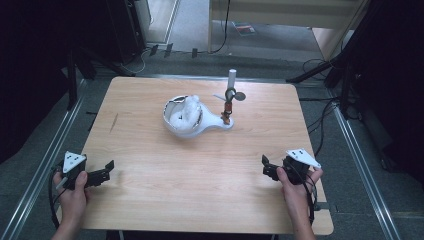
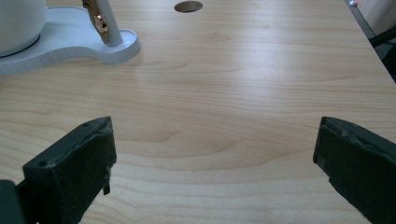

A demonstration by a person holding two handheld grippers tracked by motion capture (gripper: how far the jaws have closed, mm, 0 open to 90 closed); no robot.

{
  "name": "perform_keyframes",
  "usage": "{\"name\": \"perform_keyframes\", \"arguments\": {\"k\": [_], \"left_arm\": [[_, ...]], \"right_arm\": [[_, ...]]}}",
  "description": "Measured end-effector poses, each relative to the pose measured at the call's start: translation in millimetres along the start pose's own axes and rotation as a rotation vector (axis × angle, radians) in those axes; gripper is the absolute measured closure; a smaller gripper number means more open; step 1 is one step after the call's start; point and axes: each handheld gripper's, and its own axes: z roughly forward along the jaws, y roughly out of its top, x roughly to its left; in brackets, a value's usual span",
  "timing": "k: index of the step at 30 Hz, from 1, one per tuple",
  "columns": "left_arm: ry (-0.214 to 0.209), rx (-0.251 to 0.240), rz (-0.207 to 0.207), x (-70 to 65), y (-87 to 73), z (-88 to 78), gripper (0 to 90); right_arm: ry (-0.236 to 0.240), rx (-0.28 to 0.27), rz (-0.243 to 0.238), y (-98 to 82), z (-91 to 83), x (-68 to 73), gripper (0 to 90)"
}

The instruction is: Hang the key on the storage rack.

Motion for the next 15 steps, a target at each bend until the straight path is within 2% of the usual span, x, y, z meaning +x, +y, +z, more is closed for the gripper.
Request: {"name": "perform_keyframes", "arguments": {"k": [5,15], "left_arm": [[-0.001,0.0,0.0,0.1,0.1,0.0,0.4],[-0.001,0.001,0.002,0.1,0.1,0.0,0.4]], "right_arm": [[-0.001,-0.015,0.015,-9.6,-7.3,-9.5,0.0],[-0.041,0.004,0.035,-24.8,-19.3,-28.4,0.0]]}}
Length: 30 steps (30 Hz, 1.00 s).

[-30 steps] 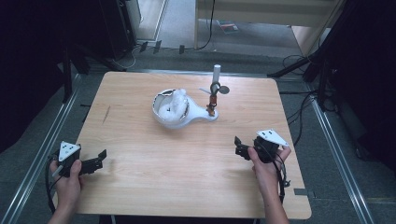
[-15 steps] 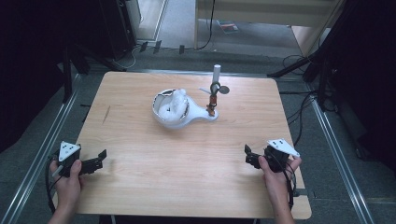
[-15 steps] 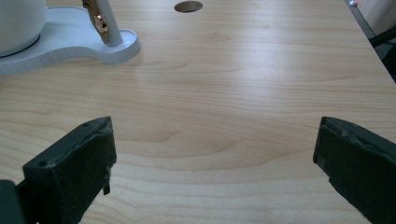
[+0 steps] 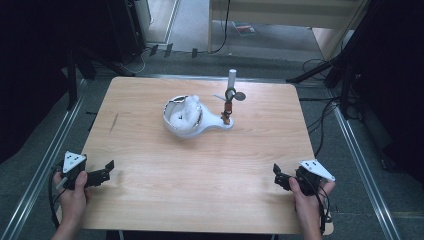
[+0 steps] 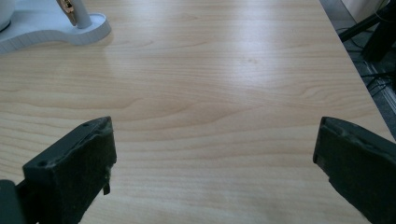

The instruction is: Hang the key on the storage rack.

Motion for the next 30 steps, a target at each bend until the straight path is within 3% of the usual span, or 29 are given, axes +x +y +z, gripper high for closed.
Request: {"name": "perform_keyframes", "arguments": {"k": [17,30], "left_arm": [[0.001,0.001,0.0,0.0,0.1,0.0,0.4],[-0.001,0.0,-0.007,-0.1,0.0,0.2,0.4]], "right_arm": [[-0.036,-0.01,0.066,-23.4,-28.8,-38.6,0.0],[-0.084,-0.018,0.1,-37.4,-46.4,-60.2,0.0]]}}
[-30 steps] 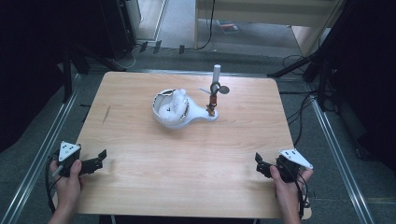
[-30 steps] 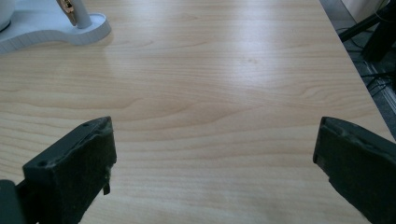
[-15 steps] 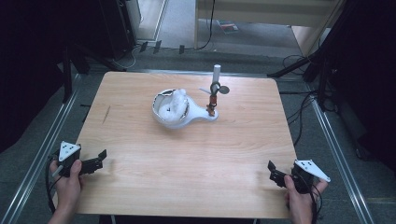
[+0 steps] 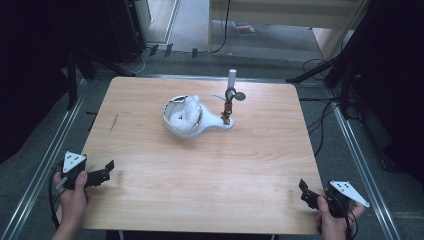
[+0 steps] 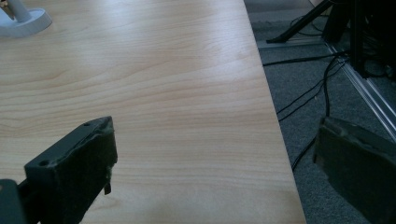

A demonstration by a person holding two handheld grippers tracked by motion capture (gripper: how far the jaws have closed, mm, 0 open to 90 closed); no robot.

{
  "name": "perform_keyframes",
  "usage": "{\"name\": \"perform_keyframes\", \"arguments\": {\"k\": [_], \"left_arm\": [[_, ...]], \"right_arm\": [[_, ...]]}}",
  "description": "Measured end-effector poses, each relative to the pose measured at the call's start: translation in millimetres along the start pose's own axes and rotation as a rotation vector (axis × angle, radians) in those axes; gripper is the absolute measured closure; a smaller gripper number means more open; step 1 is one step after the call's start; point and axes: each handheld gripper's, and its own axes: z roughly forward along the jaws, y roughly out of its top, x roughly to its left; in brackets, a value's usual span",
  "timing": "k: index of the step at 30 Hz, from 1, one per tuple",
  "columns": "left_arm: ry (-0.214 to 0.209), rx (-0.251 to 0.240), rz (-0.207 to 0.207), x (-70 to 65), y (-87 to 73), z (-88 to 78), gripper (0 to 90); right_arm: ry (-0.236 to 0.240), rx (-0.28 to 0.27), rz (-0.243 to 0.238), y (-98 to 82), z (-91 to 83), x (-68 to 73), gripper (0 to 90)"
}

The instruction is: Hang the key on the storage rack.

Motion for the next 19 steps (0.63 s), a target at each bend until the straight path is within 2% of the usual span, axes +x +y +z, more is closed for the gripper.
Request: {"name": "perform_keyframes", "arguments": {"k": [5,10,15,19], "left_arm": [[-0.001,0.0,0.0,0.0,0.0,0.0,0.4],[0.001,0.002,0.008,0.0,0.1,0.0,0.4],[-0.001,0.005,0.01,0.0,0.1,0.0,0.4],[0.002,0.005,0.014,-0.4,0.2,0.5,0.4]], "right_arm": [[-0.001,-0.002,0.007,-2.8,-3.9,-2.7,0.0],[-0.008,-0.002,-0.016,-3.1,-3.8,-0.4,0.4],[-0.005,0.012,-0.006,-3.0,-2.7,1.7,0.4],[-0.008,0.017,-0.029,-2.8,-1.6,2.8,0.5]]}}
